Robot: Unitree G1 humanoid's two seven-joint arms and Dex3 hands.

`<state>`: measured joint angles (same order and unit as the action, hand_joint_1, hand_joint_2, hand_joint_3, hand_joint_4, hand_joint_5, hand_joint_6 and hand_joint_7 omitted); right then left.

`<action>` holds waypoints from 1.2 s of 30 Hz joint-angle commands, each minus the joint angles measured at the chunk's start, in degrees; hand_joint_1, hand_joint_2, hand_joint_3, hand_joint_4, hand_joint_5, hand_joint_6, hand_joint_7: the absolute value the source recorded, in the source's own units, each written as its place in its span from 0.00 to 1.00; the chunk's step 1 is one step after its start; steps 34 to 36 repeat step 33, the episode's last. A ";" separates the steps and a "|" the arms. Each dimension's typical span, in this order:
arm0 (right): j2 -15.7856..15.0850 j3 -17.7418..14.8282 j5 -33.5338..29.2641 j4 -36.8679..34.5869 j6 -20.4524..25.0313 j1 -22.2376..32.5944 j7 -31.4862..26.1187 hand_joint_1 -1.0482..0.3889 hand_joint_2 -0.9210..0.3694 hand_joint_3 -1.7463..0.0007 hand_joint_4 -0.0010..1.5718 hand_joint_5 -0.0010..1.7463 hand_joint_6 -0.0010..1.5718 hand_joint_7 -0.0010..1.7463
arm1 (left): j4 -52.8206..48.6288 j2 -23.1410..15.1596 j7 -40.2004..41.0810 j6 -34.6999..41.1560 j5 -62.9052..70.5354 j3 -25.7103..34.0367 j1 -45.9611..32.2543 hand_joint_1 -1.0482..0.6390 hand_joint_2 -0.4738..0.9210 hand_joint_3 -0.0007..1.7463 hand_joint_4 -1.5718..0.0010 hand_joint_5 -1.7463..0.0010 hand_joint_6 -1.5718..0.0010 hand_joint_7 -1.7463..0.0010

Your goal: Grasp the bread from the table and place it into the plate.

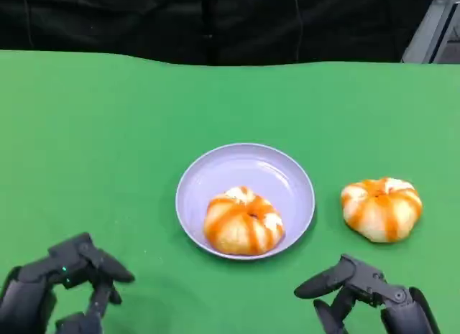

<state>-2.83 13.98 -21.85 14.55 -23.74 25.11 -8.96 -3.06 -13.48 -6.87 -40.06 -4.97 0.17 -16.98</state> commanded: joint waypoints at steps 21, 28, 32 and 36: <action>0.54 -3.59 5.43 1.69 -2.12 1.64 0.58 0.60 0.16 0.59 0.43 0.91 0.41 0.60 | 2.53 5.06 -1.48 6.57 1.90 0.63 1.03 0.64 0.69 0.68 0.47 0.07 0.48 0.22; 0.57 -4.72 6.87 3.70 1.73 0.55 2.35 0.58 0.11 0.64 0.40 0.90 0.38 0.61 | 2.18 5.03 -1.97 6.79 1.95 1.29 1.58 0.64 0.68 0.68 0.49 0.06 0.49 0.22; 0.78 -5.05 6.66 3.80 1.90 0.29 2.31 0.58 0.10 0.65 0.41 0.90 0.38 0.61 | 2.39 5.11 -1.84 7.01 2.18 1.57 1.45 0.64 0.68 0.68 0.49 0.05 0.49 0.22; 0.84 -5.10 6.60 3.71 1.78 0.22 2.24 0.58 0.10 0.65 0.41 0.90 0.38 0.61 | 2.48 5.16 -1.81 7.11 2.20 1.64 1.42 0.64 0.68 0.68 0.49 0.05 0.49 0.22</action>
